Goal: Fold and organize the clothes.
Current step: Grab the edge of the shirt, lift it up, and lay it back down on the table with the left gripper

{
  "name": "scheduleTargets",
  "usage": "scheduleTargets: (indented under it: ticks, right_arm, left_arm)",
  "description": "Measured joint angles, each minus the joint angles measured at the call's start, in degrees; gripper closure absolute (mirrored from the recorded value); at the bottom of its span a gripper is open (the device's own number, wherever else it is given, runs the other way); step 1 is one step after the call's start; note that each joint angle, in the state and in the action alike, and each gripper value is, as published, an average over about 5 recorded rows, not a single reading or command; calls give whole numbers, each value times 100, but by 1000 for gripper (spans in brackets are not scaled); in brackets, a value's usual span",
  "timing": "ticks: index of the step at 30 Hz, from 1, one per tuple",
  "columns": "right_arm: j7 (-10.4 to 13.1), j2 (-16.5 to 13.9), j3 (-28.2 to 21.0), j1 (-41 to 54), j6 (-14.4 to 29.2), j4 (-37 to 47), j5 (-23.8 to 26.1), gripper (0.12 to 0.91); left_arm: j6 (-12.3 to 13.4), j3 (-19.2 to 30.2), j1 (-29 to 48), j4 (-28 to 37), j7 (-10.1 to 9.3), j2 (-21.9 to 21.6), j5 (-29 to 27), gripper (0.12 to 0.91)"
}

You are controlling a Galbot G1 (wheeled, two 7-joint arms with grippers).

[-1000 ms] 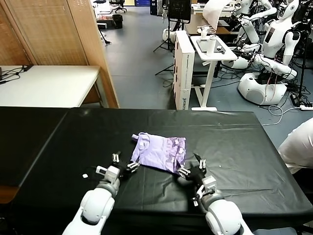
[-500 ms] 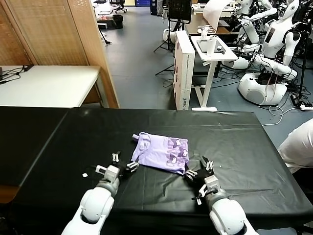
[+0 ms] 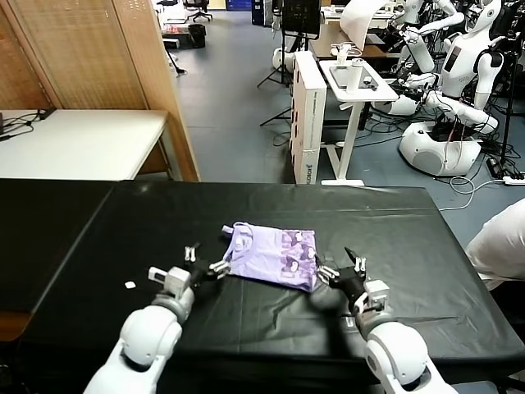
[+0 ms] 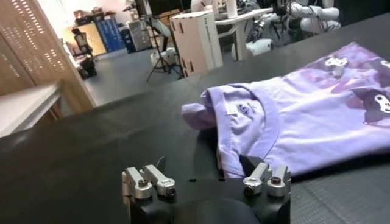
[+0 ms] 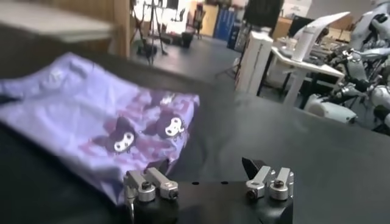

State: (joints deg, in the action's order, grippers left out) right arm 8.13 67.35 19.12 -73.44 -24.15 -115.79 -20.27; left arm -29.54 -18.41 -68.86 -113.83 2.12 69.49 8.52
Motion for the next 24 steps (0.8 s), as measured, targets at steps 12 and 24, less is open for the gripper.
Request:
scheduleTargets:
  ticks: [12,24]
  right_arm:
    - [-32,190,-256,711,72,735,26,118]
    - [-48,393,-479,1365,182,1595,87,118]
  left_arm:
    - [337,182,706,549,-10,-107,329,123]
    - [402,310,1359,1593,-19,148,355,123]
